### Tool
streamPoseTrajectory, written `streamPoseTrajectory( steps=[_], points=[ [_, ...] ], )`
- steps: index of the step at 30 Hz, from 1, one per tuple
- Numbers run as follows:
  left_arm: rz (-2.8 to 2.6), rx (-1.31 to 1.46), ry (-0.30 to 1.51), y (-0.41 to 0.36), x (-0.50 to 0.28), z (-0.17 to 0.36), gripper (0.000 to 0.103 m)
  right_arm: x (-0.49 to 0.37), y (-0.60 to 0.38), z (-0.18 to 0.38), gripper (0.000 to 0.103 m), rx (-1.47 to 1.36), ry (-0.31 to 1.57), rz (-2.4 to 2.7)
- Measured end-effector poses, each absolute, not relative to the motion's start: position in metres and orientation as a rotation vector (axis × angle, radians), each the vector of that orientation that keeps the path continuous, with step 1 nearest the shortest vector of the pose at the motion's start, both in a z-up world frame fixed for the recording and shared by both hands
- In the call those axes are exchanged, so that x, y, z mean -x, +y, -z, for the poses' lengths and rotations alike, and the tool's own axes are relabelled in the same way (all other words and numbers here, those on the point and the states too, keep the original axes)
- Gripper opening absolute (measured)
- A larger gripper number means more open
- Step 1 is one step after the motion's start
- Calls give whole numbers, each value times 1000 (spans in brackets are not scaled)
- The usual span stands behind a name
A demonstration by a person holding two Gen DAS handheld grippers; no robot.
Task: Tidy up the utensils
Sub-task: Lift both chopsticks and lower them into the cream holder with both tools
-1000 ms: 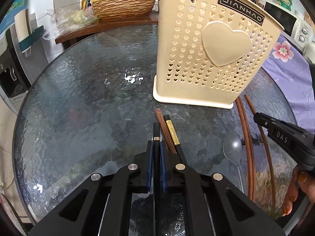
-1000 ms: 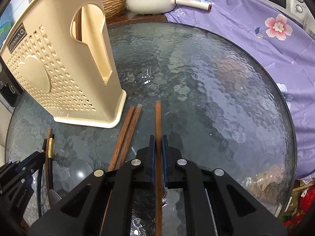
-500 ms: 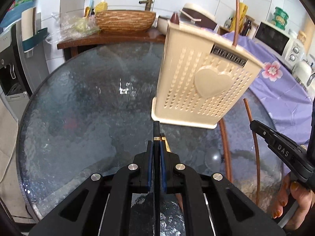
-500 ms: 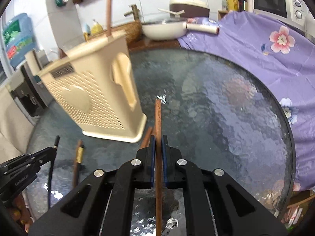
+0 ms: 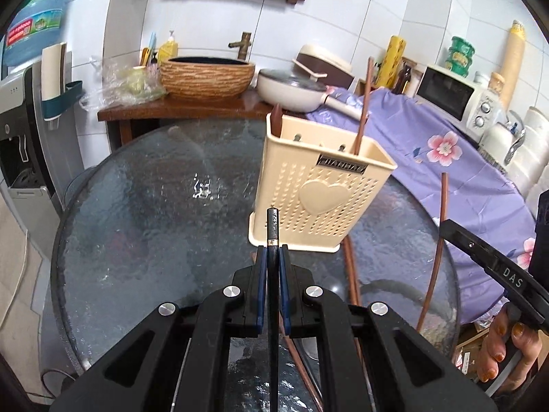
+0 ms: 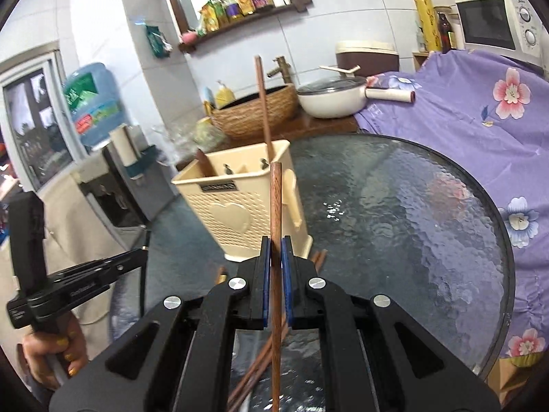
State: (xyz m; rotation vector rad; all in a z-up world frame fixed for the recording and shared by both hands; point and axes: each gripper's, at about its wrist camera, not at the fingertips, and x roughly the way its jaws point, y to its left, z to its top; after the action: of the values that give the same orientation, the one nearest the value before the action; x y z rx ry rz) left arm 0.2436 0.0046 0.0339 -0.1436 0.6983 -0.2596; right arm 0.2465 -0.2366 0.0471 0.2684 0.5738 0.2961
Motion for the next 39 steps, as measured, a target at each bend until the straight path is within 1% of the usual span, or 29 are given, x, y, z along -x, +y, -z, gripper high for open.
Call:
streamPoseTrajectory(
  steps=[19, 33, 39],
  points=[
    [321, 175, 620, 16, -217, -69, 7, -210, -245, -91, 7, -291, 465, -355],
    [354, 165, 553, 16, -213, -98, 7, -220, -235, -119, 7, -248, 433, -383],
    [387, 159, 518, 10, -217, -123, 7, -227, -228, -138, 7, -216, 405, -382]
  ],
)
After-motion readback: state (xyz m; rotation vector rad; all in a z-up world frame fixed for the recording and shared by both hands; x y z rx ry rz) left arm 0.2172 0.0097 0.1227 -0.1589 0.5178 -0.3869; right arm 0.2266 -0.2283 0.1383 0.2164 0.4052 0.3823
